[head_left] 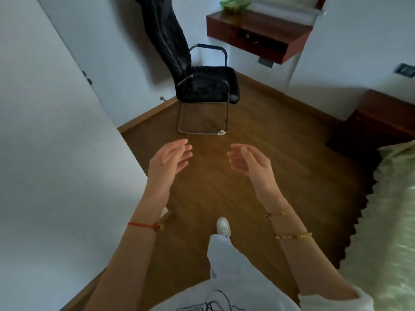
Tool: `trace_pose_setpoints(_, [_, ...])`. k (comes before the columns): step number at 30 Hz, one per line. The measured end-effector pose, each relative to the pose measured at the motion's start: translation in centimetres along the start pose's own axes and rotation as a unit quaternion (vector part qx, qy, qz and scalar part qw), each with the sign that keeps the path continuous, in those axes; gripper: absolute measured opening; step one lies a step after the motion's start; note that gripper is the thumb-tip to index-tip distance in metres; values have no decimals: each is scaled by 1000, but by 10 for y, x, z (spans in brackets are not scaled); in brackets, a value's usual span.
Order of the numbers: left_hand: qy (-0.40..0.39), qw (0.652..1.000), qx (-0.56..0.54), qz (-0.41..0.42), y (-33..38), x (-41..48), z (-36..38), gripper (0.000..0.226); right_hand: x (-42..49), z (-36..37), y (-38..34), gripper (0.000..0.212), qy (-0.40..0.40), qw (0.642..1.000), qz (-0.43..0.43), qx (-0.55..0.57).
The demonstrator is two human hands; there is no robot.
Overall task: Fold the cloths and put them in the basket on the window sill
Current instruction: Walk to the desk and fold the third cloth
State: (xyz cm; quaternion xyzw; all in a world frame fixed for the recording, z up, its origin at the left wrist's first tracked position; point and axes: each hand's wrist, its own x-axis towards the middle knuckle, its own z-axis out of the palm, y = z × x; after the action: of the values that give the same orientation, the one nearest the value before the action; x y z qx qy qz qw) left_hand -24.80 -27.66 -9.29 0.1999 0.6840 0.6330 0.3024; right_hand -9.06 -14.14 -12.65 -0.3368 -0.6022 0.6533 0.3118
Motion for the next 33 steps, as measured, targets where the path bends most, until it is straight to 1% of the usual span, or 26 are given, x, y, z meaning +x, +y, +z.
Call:
trace_pose_setpoints(4, [24, 999, -37, -8, 21, 96, 35, 16, 107, -11, -15, 29, -10, 1000, -8, -9])
trace_pose_setpoints(7, [43, 997, -61, -1, 42, 169, 61, 16, 196, -16, -30, 30, -33, 999, -18, -10])
trace_pose_setpoints(9, [69, 995, -71, -18, 54, 214, 70, 16, 251, -14, -36, 30, -48, 999, -15, -10])
trace_pose_setpoints(11, [93, 993, -71, -14, 63, 255, 75, 17, 301, -7, -41, 30, -61, 998, -16, -10])
trace_pose_setpoints(15, [107, 990, -87, 4, 73, 333, 80, 22, 395, 11, -43, 29, -91, 996, -15, -17])
trace_pose_setpoints(17, [115, 989, -93, 7, 73, 378, 81, 21, 443, 21, -41, 29, -103, 994, -20, -17])
trace_pose_setpoints(21, [126, 987, -102, 15, 81, 477, 78, 24, 539, 48, -41, 29, -112, 993, -25, -12])
trace_pose_setpoints(26, [130, 985, -99, 54, 117, 608, 69, 24, 672, 91, -61, 29, -135, 990, -46, -15])
trace_pose_setpoints(33, [129, 985, -52, 103, 172, 766, 60, 24, 830, 139, -93, 29, -127, 990, -65, -7])
